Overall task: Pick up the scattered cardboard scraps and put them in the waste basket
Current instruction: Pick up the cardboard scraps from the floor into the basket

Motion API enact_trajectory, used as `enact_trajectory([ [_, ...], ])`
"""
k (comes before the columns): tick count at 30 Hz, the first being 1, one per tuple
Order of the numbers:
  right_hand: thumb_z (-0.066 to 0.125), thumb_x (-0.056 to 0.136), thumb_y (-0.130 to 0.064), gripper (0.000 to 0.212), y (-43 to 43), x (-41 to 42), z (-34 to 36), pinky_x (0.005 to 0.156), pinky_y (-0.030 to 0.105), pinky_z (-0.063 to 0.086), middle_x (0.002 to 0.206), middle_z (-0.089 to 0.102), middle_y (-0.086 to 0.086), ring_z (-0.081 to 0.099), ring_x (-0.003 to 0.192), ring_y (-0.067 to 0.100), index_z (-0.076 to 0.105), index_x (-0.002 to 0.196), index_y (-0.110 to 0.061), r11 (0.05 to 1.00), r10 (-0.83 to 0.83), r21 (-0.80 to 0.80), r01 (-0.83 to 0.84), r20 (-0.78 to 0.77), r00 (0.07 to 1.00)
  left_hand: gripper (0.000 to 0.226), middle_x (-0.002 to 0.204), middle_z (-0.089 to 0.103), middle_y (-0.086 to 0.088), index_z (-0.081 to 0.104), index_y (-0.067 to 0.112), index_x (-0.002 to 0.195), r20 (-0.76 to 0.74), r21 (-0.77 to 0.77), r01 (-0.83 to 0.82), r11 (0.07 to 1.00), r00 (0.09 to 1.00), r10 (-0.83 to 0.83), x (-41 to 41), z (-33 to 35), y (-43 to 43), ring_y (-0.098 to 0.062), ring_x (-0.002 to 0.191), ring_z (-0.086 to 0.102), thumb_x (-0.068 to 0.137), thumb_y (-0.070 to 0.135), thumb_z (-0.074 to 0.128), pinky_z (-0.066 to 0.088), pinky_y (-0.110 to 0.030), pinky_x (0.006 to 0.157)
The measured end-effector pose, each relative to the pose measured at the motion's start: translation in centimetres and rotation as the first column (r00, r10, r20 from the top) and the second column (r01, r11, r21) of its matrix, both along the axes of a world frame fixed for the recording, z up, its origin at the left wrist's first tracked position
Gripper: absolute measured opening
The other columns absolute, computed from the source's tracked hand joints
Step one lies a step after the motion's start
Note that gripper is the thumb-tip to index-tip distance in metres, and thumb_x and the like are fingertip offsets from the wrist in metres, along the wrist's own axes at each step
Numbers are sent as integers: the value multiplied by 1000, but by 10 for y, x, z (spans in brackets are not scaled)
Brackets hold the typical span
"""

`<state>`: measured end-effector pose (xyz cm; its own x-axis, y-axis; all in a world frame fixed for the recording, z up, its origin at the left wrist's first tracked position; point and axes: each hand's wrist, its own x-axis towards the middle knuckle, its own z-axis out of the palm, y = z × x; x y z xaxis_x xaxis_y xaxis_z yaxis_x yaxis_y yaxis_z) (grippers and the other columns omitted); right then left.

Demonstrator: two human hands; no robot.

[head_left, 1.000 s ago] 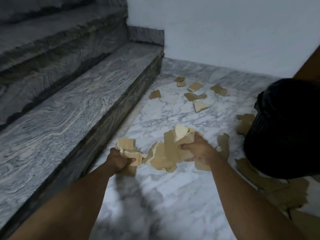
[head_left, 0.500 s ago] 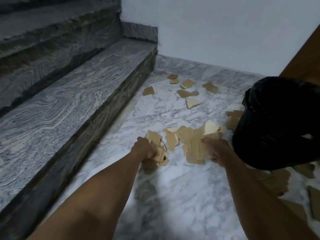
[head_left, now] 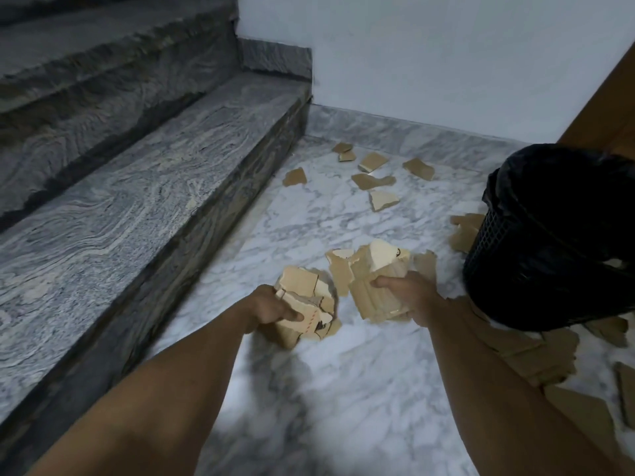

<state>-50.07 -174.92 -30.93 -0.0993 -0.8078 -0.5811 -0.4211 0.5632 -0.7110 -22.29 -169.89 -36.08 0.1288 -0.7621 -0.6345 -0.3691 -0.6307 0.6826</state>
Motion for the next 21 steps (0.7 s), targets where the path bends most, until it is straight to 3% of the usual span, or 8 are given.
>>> enact_trajectory([
  [4,85,46,-54,105,-1,34,-8,87,40,57,126,61,6,61,108,25,49,137,-16,989,146,3,-146,-47,988,52,107,75,-10,71,2,110,-73,47,-21,999,997,25,37,7,18,-27,98,71,63,9,91,58,-36,82],
  [7,81,70,-36,103,12,69,-13,89,33,51,139,52,9,54,121,29,26,154,-14,956,292,46,-289,-97,951,44,93,77,-9,72,2,104,-54,60,-71,996,996,74,59,14,30,-23,80,73,66,12,91,61,-32,65],
  [9,78,74,-35,91,22,91,-26,92,33,50,141,48,11,51,123,29,34,149,-10,931,366,70,-359,-222,904,32,79,73,-7,73,3,99,-24,50,-133,990,991,134,69,17,38,-16,58,67,71,9,87,48,-19,43],
  [10,77,73,-39,88,27,101,-32,95,36,48,140,44,12,48,125,31,38,146,-11,919,391,81,-386,-323,862,28,78,72,-6,73,4,97,-13,44,-172,984,985,172,73,16,41,-17,57,65,72,9,86,44,-17,41],
  [13,77,74,-39,95,39,118,-46,90,37,46,135,37,13,45,125,35,27,152,-18,901,423,113,-419,-446,789,32,87,75,-11,74,4,94,-9,38,-268,963,963,269,83,10,47,-26,72,70,67,9,90,55,-27,54],
  [16,83,71,-29,94,43,125,-55,80,33,56,133,52,14,60,116,30,34,147,-5,915,387,71,-397,-431,815,42,95,76,-13,74,4,99,-5,20,-310,950,951,311,83,7,47,-28,81,73,62,10,93,59,-34,66],
  [19,81,75,-17,118,47,127,-53,93,34,51,146,46,11,54,128,28,-4,156,-5,930,359,67,-363,-390,848,44,95,75,-12,72,4,102,-17,10,-329,944,944,329,72,11,45,-27,79,72,63,8,92,56,-28,56],
  [21,81,78,-19,124,49,125,-51,102,33,45,155,35,8,45,137,27,-16,154,-5,919,387,97,-381,-393,834,45,96,75,-12,71,3,105,-30,5,-331,944,943,331,62,16,42,-26,79,72,64,6,91,54,-26,54],
])
